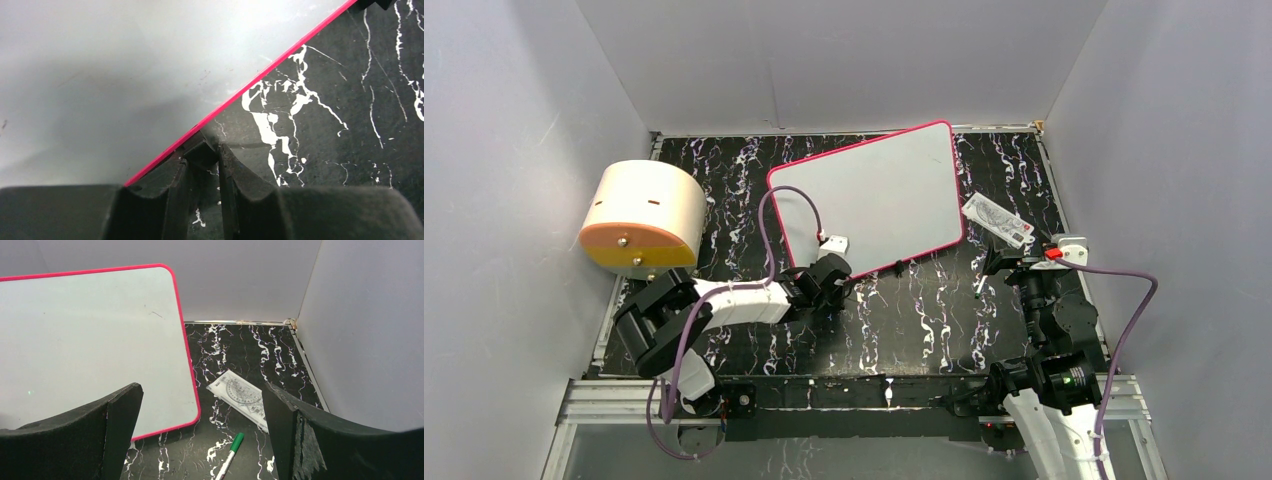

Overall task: Write a sentence on the whiteboard
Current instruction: Move the whiteboard to the center of the board.

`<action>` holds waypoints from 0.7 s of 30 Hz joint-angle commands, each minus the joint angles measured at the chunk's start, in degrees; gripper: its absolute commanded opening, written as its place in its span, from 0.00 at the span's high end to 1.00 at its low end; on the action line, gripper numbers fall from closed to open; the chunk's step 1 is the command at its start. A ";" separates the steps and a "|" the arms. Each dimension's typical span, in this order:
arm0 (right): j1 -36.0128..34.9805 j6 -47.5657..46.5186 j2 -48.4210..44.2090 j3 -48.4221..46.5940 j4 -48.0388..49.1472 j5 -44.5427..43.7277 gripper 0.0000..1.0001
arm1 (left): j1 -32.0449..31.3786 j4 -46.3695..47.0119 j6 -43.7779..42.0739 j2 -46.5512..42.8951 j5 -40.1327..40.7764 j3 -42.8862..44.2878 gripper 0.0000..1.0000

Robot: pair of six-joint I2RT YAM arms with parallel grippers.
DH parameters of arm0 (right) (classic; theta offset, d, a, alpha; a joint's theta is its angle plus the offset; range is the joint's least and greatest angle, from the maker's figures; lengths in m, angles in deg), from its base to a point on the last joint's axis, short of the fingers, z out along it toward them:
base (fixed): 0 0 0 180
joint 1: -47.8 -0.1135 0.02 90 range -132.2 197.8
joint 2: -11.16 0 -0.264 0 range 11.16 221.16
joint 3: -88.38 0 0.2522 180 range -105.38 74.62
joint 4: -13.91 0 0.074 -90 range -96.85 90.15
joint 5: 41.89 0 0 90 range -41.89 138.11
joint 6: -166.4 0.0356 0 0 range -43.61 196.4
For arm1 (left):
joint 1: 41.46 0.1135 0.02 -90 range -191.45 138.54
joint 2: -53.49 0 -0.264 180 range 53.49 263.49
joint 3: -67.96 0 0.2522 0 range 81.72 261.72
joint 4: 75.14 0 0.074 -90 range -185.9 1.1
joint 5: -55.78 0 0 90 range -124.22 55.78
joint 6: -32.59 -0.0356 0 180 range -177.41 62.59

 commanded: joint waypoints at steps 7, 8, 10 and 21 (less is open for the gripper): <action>-0.25 -0.46 -0.18 -0.66 2.31 -0.58 0.01 | -4.00 -9.80 5.51 -0.67 1.96 -0.82 1.00; -0.24 -0.46 -0.13 -0.73 2.23 -0.59 0.01 | -4.36 -10.97 6.32 -0.55 3.33 -0.26 1.00; -0.26 -0.46 0.01 -0.80 2.19 -0.51 0.01 | -5.17 -12.95 7.81 -0.35 5.71 0.65 1.00; -0.23 -0.25 1.99 -2.09 1.24 2.55 0.01 | -6.52 -16.54 12.42 -3.33 8.28 2.50 0.73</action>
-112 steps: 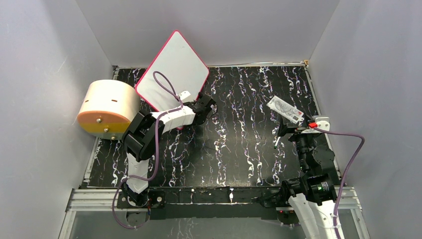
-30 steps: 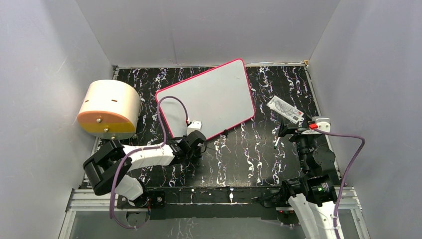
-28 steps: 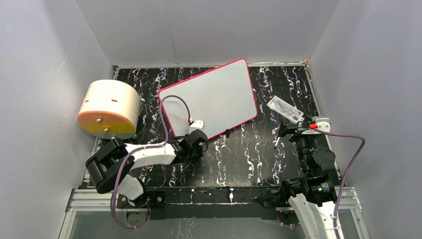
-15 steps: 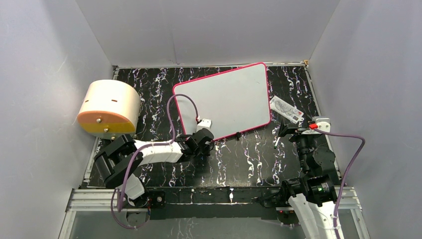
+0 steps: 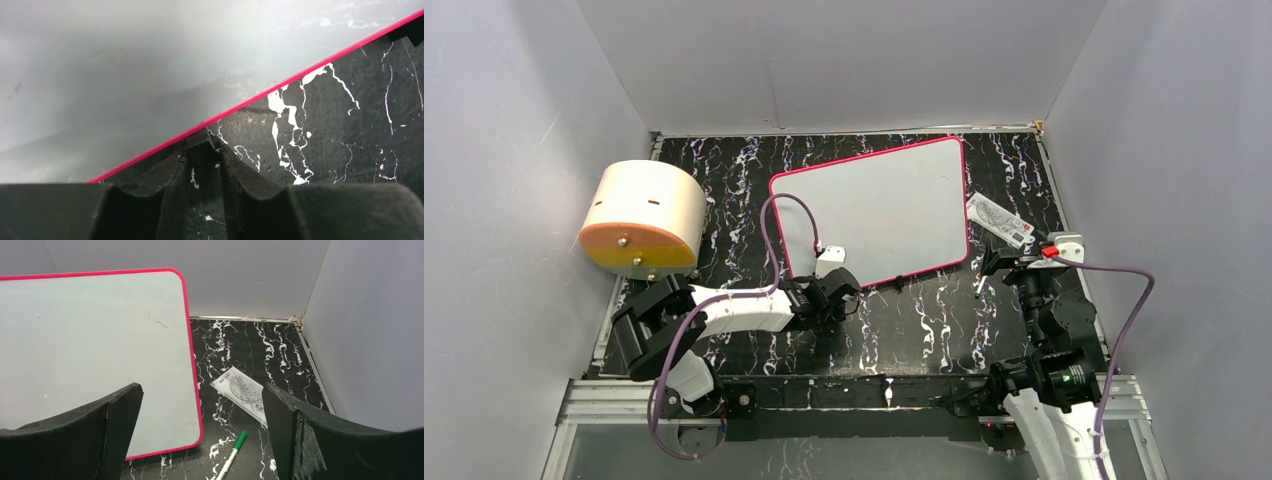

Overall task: Write a sentence on the whiteboard
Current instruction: Move the whiteboard to the center of the board.

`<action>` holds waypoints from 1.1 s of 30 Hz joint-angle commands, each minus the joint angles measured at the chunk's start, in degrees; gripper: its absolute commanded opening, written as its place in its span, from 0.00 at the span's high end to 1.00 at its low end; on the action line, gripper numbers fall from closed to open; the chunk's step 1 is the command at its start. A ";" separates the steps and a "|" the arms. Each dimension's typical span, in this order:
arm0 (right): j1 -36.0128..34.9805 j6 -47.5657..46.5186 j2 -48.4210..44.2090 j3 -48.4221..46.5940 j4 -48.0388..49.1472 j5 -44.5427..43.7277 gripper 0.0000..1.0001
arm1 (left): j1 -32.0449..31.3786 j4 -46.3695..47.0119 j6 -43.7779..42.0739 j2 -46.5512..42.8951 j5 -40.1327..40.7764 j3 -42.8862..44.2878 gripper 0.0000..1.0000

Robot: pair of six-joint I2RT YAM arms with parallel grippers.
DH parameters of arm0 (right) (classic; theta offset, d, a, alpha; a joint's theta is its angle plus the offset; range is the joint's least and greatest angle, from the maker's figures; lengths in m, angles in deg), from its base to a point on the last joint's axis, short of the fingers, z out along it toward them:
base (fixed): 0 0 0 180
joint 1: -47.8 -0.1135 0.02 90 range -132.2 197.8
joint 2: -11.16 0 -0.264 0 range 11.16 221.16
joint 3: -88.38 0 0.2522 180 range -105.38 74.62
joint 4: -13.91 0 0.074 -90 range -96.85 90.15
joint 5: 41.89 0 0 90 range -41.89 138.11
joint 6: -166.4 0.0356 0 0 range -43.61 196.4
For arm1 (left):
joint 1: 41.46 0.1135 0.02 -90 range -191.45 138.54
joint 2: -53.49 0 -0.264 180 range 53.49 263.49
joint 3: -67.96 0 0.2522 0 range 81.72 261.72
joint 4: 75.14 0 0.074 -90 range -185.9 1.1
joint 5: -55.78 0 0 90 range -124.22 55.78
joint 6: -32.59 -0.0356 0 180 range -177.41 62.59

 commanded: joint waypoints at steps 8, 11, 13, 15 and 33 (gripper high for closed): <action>-0.24 0.69 5.83 -5.41 -1.18 0.73 0.01 | -1.19 -8.65 2.73 -5.88 -1.84 3.03 0.44; -0.23 3.36 9.71 -8.17 -3.93 -0.67 0.01 | -1.21 -9.45 2.58 -8.55 -3.08 3.54 0.33; -0.25 6.23 13.27 -10.84 -7.01 -2.77 0.01 | -1.21 -10.72 2.25 -11.06 -3.12 4.35 0.26; -0.23 8.64 17.16 -12.50 -9.19 -3.97 0.01 | -1.21 -12.60 1.94 -13.10 -2.08 5.56 0.20; 0.20 26.47 43.18 -16.44 -22.98 -9.28 0.04 | 2.13 -18.11 -20.73 -23.52 12.75 19.03 0.09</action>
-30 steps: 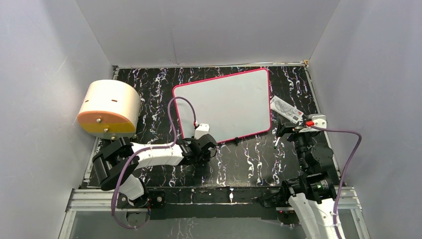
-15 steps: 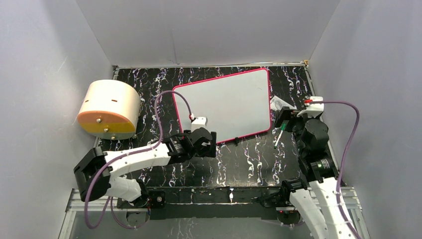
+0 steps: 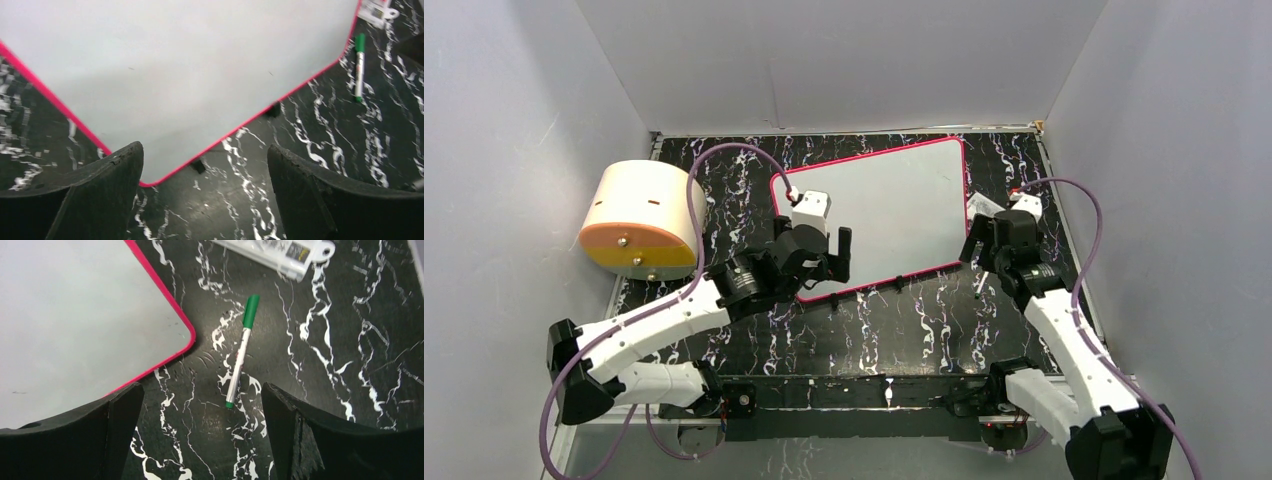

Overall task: Write a sentence on the whiteboard
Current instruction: Move the whiteboard to the center of the board, then open the whiteboard marker at the center of the board.

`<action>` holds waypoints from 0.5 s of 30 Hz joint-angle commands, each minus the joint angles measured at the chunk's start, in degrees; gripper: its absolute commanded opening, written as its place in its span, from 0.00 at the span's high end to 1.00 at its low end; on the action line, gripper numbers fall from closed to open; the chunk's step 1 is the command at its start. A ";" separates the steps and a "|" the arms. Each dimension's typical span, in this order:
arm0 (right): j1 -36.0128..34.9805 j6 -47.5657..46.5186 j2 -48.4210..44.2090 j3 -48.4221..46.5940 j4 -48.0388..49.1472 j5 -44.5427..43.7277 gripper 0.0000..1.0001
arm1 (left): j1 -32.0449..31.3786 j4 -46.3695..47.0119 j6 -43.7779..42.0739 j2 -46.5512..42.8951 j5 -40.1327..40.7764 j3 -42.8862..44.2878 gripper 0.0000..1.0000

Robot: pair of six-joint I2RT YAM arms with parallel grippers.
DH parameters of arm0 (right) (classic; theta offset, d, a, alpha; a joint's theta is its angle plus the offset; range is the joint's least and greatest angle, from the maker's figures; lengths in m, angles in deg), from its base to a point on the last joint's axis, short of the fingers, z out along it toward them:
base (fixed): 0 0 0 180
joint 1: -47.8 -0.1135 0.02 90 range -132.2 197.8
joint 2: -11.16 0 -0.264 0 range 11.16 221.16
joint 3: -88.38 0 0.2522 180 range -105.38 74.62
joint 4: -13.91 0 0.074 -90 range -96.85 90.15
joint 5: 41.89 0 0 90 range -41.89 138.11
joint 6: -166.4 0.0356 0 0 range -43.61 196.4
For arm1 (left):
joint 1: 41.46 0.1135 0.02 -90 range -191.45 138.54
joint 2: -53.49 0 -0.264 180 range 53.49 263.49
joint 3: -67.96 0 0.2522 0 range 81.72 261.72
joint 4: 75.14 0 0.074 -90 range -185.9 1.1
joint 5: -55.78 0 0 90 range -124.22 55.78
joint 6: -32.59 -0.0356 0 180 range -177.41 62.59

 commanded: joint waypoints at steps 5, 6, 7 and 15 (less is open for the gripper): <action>2.46 5.58 11.19 -2.80 -3.30 -1.25 0.17 | 6.37 1.79 -11.17 -3.90 8.48 1.63 0.09; 3.43 5.84 12.20 -2.52 -3.00 -0.23 0.20 | 7.42 2.69 -11.53 -4.97 8.12 0.94 0.09; 4.56 6.04 13.05 -2.18 -2.67 0.89 0.23 | 8.29 3.49 -11.89 -6.13 7.62 0.13 0.09; 8.36 6.55 20.59 -1.64 0.84 4.19 0.41 | 11.58 10.28 -16.74 -17.03 6.42 -7.25 0.09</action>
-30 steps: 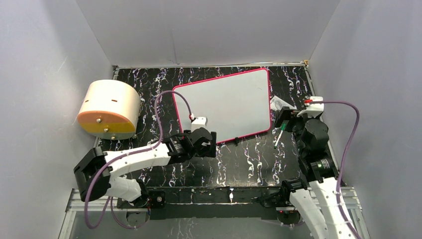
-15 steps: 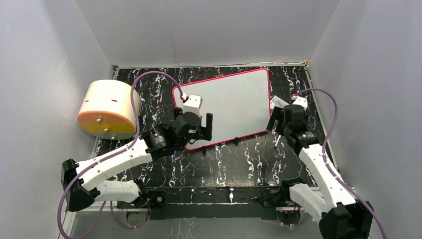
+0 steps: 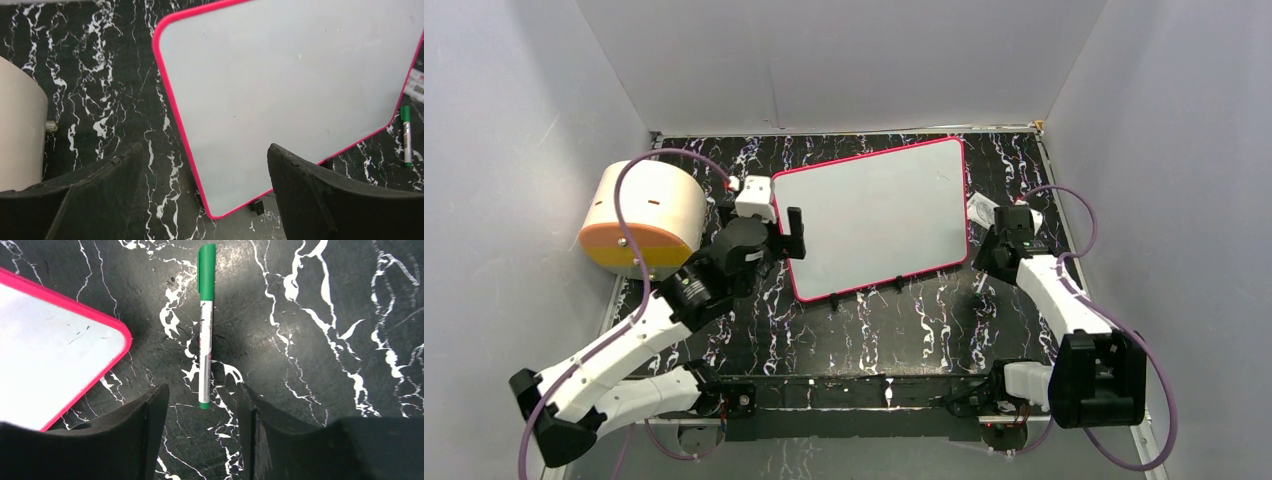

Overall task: Write a sentence on the whiteboard
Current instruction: Open the whiteboard marker at the center of the board.

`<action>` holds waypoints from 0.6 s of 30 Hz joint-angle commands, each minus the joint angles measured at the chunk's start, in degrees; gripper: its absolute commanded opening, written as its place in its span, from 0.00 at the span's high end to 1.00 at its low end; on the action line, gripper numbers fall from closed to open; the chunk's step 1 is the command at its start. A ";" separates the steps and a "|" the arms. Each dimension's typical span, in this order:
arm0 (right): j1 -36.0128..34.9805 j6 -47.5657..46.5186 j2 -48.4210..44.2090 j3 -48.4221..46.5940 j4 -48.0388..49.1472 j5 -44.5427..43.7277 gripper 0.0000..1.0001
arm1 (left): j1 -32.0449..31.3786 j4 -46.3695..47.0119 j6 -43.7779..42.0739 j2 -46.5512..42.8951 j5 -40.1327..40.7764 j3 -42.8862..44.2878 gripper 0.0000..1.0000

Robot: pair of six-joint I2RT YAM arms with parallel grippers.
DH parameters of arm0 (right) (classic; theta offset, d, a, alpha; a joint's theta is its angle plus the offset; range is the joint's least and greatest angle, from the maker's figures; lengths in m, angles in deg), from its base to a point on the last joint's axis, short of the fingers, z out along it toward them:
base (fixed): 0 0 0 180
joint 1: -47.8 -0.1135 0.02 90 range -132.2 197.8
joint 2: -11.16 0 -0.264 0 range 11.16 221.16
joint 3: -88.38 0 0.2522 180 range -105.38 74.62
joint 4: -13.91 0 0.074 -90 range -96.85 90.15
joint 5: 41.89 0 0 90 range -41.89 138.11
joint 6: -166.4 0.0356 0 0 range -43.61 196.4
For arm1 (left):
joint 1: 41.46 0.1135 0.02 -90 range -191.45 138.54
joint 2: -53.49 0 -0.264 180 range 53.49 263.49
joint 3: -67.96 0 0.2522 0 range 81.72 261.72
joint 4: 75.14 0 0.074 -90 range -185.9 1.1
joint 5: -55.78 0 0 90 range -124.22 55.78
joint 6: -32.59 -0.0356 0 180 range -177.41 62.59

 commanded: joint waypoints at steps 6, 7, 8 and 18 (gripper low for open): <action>1.27 1.72 8.71 -1.71 4.10 -0.53 0.55 | 2.82 8.29 -3.78 -9.73 2.76 -5.42 0.09; 1.48 1.61 9.17 -1.71 4.54 -0.45 0.58 | 3.36 8.68 -3.60 -10.21 2.65 -5.71 0.09; 1.64 1.51 9.90 -1.75 4.88 -0.19 0.59 | 3.90 8.94 -3.67 -10.52 2.17 -6.01 0.09; 2.70 1.09 15.62 -1.48 6.93 2.04 0.67 | 9.31 8.44 -1.18 -10.79 -3.43 -6.44 0.10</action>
